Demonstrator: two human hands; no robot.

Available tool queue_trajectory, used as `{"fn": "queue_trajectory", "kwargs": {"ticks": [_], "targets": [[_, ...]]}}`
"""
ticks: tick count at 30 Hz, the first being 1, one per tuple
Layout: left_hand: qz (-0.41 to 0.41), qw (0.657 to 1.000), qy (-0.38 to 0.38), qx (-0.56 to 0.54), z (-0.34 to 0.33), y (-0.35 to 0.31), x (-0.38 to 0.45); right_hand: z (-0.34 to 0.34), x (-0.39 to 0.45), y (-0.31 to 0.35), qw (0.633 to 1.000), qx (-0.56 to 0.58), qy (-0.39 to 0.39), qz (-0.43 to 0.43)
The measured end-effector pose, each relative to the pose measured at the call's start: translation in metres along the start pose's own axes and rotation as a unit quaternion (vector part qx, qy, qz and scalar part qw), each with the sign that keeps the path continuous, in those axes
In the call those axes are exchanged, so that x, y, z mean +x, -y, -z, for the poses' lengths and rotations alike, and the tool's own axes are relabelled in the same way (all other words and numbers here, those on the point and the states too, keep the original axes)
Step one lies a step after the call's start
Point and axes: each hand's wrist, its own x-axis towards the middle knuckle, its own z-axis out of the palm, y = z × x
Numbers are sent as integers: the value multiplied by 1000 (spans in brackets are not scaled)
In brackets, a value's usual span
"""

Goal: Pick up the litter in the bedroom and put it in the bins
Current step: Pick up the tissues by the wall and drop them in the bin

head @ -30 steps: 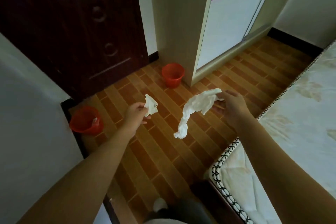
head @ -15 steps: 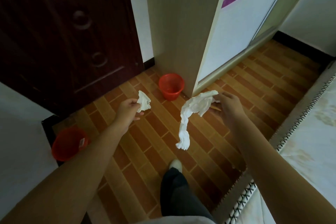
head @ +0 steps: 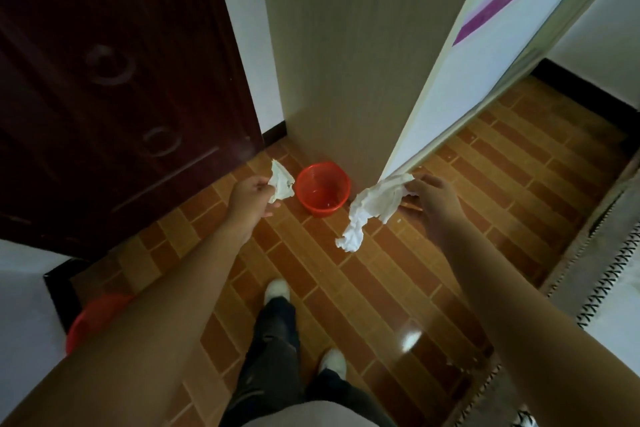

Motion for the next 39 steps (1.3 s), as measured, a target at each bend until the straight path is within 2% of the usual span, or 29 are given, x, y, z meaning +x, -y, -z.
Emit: {"fn": "queue_trajectory", "kwargs": {"ticks": [12,19,31,39], "targets": [[-7,993,104,47,-21,-55,169,-64,117,41,996,59,-64,-35],[-2,988,132,79,-36,-56,234,-90,174,51,992,79,-85,-45],[43,995,86,36,-79,-42,278,-103,260,44,997,41,-47,-44],[88,995,-22,-41,-127,-16,286,-91,317,40,997,-29,71,-11]]}}
